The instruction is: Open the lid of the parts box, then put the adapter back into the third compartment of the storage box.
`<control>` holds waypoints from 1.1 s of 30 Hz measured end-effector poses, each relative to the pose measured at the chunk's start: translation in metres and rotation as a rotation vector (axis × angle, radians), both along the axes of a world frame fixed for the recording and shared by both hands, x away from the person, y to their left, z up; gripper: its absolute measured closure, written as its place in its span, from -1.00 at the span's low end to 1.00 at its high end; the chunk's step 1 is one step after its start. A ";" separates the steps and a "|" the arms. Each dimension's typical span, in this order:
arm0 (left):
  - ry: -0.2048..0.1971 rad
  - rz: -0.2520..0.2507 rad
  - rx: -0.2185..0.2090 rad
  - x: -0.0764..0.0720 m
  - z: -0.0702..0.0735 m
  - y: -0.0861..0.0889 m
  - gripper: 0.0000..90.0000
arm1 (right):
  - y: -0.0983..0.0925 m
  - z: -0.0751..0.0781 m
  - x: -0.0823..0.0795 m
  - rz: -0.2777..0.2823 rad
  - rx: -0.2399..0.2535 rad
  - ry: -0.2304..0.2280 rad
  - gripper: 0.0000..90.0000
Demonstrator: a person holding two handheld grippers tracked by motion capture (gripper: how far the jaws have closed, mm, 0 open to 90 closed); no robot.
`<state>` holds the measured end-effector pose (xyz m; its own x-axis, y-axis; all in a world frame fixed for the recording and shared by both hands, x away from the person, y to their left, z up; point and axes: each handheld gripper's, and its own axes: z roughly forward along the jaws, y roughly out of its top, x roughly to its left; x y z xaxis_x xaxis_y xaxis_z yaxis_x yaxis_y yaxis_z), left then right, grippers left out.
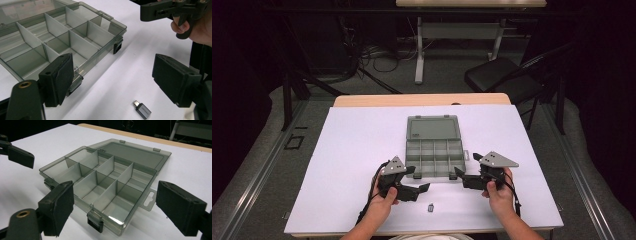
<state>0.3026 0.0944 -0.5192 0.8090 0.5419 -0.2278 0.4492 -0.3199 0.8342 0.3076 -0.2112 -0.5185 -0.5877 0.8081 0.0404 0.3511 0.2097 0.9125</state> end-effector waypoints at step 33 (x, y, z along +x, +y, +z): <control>0.024 0.003 0.101 -0.031 0.005 -0.029 -0.12 | -0.002 0.004 -0.006 0.035 0.017 0.014 -0.65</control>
